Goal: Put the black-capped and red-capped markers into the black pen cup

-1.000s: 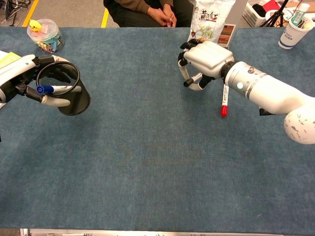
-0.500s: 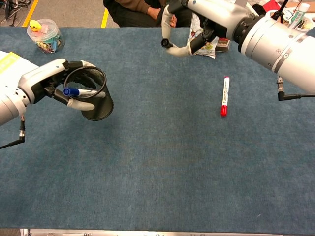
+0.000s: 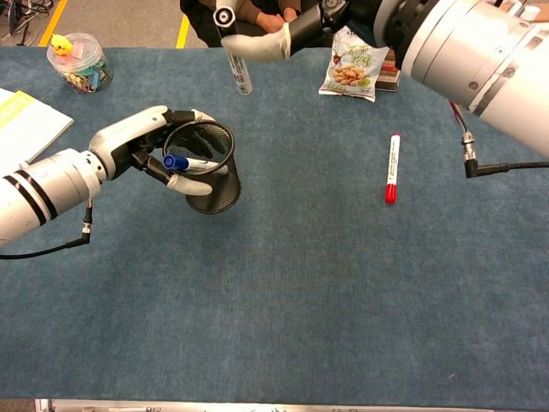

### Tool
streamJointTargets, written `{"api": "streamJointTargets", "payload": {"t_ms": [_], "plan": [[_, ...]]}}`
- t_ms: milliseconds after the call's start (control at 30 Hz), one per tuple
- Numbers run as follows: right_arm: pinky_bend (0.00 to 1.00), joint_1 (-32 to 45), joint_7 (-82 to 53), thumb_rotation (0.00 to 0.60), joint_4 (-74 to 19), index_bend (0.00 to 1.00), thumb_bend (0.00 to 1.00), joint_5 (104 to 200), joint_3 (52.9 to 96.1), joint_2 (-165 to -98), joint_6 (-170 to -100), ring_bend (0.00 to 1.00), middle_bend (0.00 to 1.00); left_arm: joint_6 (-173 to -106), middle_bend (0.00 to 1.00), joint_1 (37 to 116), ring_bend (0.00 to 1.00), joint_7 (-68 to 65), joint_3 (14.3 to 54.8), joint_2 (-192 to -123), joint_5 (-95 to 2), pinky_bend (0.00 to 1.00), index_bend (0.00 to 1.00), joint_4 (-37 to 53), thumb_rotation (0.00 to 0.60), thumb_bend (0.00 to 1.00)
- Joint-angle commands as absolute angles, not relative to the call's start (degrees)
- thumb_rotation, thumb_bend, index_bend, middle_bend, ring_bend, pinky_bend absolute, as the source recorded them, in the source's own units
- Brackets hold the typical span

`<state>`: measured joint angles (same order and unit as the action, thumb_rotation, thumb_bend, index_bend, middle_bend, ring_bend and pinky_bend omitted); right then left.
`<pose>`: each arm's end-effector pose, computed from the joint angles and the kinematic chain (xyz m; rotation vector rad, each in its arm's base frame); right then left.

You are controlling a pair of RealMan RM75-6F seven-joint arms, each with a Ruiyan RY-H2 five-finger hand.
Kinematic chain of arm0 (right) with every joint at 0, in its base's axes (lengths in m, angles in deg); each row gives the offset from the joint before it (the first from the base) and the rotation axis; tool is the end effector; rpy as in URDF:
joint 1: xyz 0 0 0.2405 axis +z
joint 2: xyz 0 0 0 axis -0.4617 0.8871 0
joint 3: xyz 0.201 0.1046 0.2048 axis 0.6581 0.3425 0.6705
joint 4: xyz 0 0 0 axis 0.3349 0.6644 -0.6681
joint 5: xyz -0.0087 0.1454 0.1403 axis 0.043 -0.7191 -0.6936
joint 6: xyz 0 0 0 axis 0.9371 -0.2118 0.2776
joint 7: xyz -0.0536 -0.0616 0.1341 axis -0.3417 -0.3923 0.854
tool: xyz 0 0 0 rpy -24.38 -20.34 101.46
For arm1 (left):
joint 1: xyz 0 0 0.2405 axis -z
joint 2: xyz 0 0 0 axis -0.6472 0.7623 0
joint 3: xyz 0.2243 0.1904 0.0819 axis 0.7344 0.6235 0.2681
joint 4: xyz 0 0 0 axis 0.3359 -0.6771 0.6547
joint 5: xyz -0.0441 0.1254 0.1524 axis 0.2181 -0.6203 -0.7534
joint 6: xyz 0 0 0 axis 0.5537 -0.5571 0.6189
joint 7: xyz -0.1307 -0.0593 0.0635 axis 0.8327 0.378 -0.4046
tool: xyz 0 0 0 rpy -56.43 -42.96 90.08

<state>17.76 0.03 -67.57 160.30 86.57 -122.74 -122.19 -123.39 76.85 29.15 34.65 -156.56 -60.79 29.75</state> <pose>-0.0344 -0.3434 0.0806 1.8750 -1.5579 1.6891 -0.1875 0.3322 -0.0035 -1.6685 -1.8748 -1.2728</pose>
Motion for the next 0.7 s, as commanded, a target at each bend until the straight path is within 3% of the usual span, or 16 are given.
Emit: {"api": "streamJointTargets", "payload": {"t_ms": [33, 700], "plan": [[0.05, 18.3, 1.1, 0.6, -68.1, 0.63, 0.29, 160.2, 86.5, -123.7, -122.2, 0.08, 0.32, -122.8, 0.35, 77.5, 0.35, 28.7, 34.1, -157.4, -59.9, 0.24, 0.28, 29.0, 0.6, 0.09], [0.04, 21.9, 2.7, 0.6, -60.3, 0.63, 0.3, 158.7, 84.0, -133.1, -121.6, 0.08, 0.31, -123.3, 0.35, 78.0, 0.35, 26.7, 32.4, -158.1, -57.1, 0.24, 0.28, 29.4, 0.6, 0.09]]}}
